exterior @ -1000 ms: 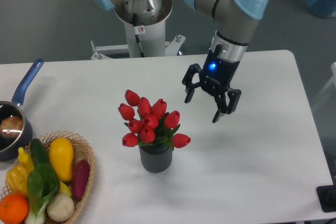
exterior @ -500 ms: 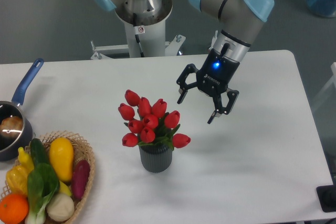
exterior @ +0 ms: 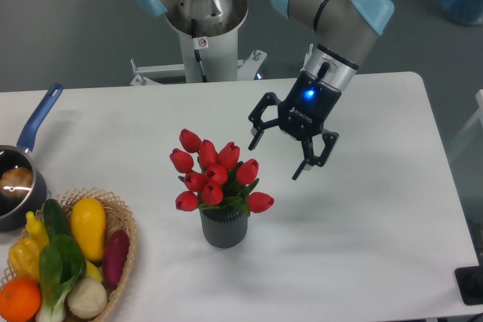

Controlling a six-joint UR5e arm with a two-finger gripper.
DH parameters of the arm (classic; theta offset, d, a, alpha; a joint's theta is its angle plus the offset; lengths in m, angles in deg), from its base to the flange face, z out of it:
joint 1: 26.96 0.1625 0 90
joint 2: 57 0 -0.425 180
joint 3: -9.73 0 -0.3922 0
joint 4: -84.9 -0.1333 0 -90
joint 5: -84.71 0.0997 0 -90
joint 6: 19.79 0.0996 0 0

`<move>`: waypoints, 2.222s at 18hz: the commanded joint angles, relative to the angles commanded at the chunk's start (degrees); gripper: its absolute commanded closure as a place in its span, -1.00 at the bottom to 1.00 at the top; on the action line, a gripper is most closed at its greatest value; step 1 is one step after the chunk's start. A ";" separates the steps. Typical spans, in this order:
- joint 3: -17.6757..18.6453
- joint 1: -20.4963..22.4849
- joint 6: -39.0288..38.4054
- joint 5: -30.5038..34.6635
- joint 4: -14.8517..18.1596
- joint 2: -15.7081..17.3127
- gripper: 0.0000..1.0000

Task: Pick up the flowers from the vase
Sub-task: 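Open the gripper and move it toward the red tulip bouquet, then lower the open gripper around the tulip stems above the grey vase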

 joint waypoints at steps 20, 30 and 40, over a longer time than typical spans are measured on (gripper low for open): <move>0.88 -4.13 2.63 0.00 -0.17 -0.70 -1.00; 0.97 -4.92 2.99 0.26 -0.26 -0.70 -1.00; 1.06 -5.45 8.35 -0.09 -0.53 -2.02 -1.00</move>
